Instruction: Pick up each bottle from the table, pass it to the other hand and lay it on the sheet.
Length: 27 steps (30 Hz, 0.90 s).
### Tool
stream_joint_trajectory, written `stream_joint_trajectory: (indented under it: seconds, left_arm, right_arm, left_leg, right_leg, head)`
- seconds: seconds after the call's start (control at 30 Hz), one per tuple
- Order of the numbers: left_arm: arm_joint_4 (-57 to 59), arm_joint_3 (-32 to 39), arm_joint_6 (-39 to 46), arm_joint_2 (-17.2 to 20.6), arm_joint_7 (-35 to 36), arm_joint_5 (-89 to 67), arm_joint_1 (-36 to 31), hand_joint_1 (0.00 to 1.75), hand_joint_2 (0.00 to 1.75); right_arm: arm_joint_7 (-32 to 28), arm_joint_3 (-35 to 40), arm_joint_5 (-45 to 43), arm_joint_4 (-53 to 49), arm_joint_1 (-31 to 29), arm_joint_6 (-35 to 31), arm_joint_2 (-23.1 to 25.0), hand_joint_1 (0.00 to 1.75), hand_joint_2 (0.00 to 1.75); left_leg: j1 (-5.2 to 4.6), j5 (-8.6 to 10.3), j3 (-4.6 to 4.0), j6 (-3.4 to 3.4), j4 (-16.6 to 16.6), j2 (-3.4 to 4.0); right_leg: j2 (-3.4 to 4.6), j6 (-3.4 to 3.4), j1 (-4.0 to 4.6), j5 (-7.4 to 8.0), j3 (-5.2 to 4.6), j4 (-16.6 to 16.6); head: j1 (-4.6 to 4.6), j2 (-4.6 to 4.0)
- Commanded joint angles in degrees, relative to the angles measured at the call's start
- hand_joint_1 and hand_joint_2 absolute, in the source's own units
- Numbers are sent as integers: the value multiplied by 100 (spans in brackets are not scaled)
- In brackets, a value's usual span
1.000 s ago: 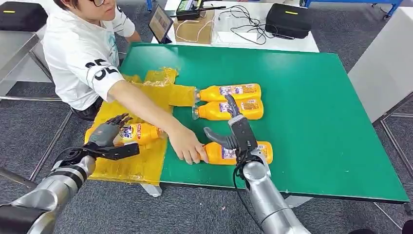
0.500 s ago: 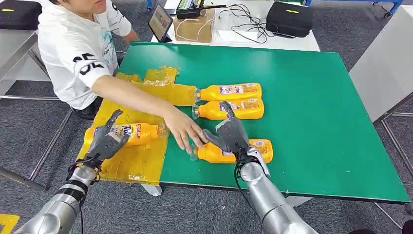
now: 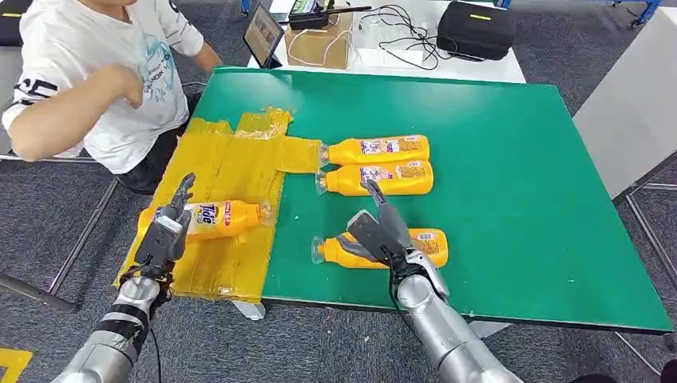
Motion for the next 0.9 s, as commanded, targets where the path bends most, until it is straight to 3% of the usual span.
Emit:
stream_joint_trajectory:
  seconds: [0.03,0.27,0.63,0.9]
  left_arm:
    - [12,643,-766,-705,19,352,-193,0,175]
    - [-280,906,-989,-1209,212,415,-257,0,175]
    - [-428,755,-1061,-1290,430,410,-231,0,175]
    - [-298,704,-1202,-1301,374,365,-286,0,175]
  right_arm:
    - [733,184,859,-761,570,-13,-678,0,175]
    - [1465,60,1824,-1332,890,457,-1092,0,175]
    - [1860,52,2268,-1297,819,1087,-1641,0,175]
    - [2064,380,2605,-459,116,1557,-1884,0,175]
  left_leg:
    - [14,-17,32,-6,4,-38]
    - [6,-13,11,-4,7,-33]
    - [-1,-4,-1,-1,1,-15]
    - [0,-13,14,-4,5,-2]
  right_leg:
    - [-44,-9,15,-26,53,-7]
    - [-36,-7,7,-18,36,-8]
    - [-17,-2,0,-4,14,-12]
    - [-4,-5,2,-7,31,-11]
  head:
    - [-2,2]
    - [-2,0]
    - [-2,0]
    - [-2,0]
